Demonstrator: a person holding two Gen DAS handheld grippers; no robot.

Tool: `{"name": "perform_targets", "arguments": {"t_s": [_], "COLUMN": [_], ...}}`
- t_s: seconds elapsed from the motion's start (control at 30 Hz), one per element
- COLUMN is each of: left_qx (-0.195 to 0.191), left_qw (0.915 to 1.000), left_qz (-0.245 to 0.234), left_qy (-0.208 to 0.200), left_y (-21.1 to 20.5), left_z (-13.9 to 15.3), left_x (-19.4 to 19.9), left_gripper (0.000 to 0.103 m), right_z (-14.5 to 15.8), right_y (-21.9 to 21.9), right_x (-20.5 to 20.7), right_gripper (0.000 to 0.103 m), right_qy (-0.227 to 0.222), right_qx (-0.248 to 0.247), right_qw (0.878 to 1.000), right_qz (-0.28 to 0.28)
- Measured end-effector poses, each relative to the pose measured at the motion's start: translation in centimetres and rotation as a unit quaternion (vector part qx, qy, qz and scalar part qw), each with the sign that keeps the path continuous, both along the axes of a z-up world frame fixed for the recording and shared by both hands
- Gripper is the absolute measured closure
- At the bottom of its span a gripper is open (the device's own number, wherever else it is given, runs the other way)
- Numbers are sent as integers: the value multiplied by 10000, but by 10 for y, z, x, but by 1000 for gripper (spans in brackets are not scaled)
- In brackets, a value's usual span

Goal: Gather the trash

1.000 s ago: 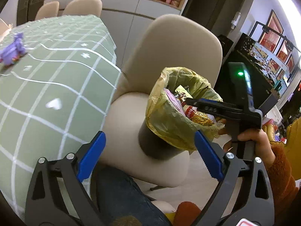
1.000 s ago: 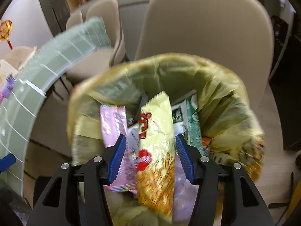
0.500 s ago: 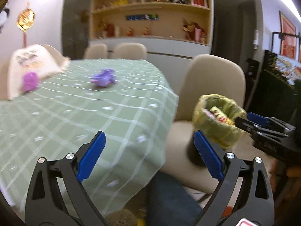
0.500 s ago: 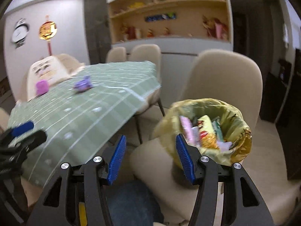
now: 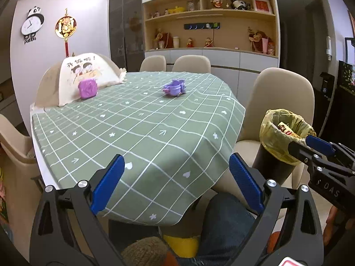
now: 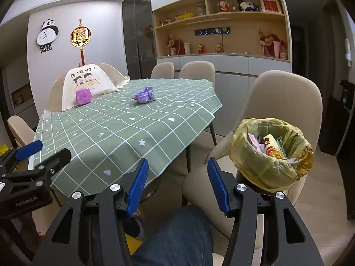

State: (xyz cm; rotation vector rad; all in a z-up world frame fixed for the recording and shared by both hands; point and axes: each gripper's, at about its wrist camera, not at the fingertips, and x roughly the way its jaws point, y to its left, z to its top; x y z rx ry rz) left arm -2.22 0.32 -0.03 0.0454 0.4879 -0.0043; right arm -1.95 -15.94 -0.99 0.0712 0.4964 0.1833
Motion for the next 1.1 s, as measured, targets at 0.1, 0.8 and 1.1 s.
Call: {"name": "perform_targets", "arguments": {"t_s": [0.1,0.8,1.1], "left_qx": [-19,-14,-16], "left_qw": [10000,9999,9999], "left_qz": [58,39,38], "left_qy": [-26,-105,-105], "left_y": [3,3,3], "left_z": [0,3,3], "left_x": [-3,-8,-8], "left_gripper": [13,13,13], "right_z": [-2,-1,0], "right_y": [4,-6,-10], "right_x": [1,-3,-2], "right_gripper": [51,51,51], "right_qy": [16,-49,-31], "right_qx": [-77,-22,-40], "right_qw": [10000,9999,9999], "right_qz": [39,-117,-102]}}
